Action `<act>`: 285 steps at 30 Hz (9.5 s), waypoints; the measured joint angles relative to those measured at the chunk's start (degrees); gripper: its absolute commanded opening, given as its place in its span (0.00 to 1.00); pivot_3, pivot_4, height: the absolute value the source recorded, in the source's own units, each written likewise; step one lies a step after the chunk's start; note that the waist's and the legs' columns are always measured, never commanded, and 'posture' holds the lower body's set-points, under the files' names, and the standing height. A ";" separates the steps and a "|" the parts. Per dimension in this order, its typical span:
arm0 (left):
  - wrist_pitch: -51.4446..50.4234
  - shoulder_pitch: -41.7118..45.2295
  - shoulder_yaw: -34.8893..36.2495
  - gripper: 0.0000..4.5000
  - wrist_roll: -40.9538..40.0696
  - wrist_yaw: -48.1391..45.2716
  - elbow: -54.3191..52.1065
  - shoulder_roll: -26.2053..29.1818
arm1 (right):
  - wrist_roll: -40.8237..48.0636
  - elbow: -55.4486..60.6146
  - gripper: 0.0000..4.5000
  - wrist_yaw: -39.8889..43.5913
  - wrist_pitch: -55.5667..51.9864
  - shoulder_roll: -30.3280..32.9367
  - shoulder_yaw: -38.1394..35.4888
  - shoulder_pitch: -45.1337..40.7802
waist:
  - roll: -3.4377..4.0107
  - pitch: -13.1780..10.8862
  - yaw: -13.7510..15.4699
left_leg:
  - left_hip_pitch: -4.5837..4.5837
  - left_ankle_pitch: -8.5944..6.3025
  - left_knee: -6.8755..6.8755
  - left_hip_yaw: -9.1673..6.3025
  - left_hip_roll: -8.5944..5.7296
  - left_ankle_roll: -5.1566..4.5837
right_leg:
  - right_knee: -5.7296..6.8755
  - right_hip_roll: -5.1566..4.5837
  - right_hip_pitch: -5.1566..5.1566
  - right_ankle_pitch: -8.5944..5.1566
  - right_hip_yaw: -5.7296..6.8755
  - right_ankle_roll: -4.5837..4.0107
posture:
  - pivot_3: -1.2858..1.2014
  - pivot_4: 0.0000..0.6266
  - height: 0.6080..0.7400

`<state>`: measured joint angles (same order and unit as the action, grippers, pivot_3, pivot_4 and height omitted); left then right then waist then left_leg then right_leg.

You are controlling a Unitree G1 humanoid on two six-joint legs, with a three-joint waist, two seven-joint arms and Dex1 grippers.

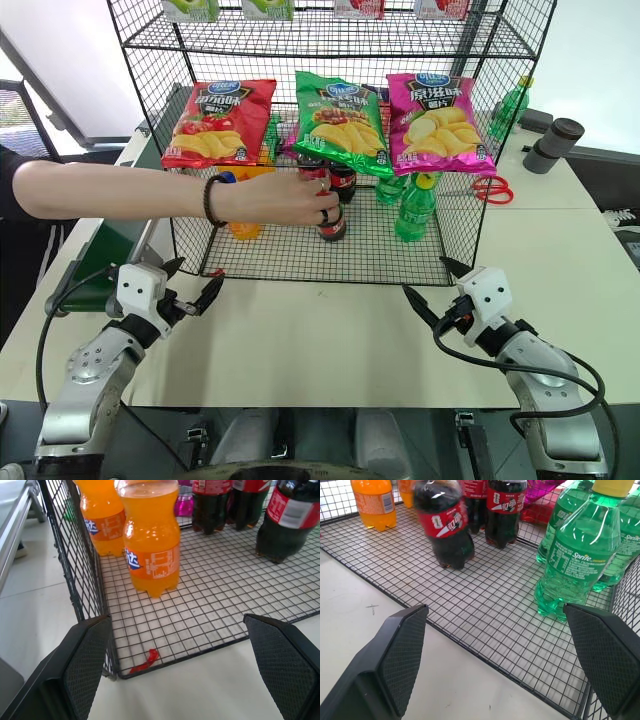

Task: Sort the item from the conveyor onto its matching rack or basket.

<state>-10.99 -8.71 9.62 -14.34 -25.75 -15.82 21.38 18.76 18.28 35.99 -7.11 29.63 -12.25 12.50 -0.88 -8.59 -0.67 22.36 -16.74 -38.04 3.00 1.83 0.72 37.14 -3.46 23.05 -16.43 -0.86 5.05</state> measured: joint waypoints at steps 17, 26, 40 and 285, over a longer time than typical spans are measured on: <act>-1.70 -0.21 0.01 1.00 0.06 0.01 -0.06 -0.01 | -0.49 -1.27 1.00 0.16 2.04 -0.34 0.21 -0.46 | 0.00 0.00 0.00 | 0.00 0.00 0.00 0.00 0.00 0.00 | 0.00 0.01 0.00 0.00 0.00 0.01 | 0.52 0.24 1.00; -2.19 -1.76 0.35 1.00 -0.06 0.65 -2.45 -0.01 | -0.64 -1.23 1.00 -0.65 1.21 -1.14 2.67 -2.61 | 0.00 0.00 0.00 | 0.00 0.00 0.00 0.00 0.00 0.00 | -0.01 -0.02 0.00 0.00 -0.01 0.00 | 0.52 0.24 1.00; -3.40 -2.30 0.99 1.00 -0.20 2.24 -3.55 -0.01 | -0.71 -6.23 1.00 1.44 2.63 -1.15 2.90 -6.11 | 0.00 0.00 0.01 | 0.00 0.00 0.00 0.00 -0.01 0.00 | 0.00 -0.01 -0.01 0.00 0.00 0.00 | 0.52 0.24 1.00; -4.92 6.43 -6.06 0.99 -6.06 -8.99 0.05 1.30 | -11.65 -27.73 0.66 -17.33 5.32 -20.72 17.10 -31.69 | -0.04 -0.47 -0.21 | 0.14 0.03 -0.02 0.00 0.02 0.04 | 0.15 0.02 0.21 0.05 0.02 0.08 | 0.52 0.24 1.00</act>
<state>-15.91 -2.28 3.56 -20.40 -34.74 -15.77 22.68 7.11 -9.45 18.66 -1.79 8.91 4.85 -19.19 -0.92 -9.06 -0.88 22.50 -16.71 -38.06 3.00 1.85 0.77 37.29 -3.44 23.26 -16.39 -0.84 5.13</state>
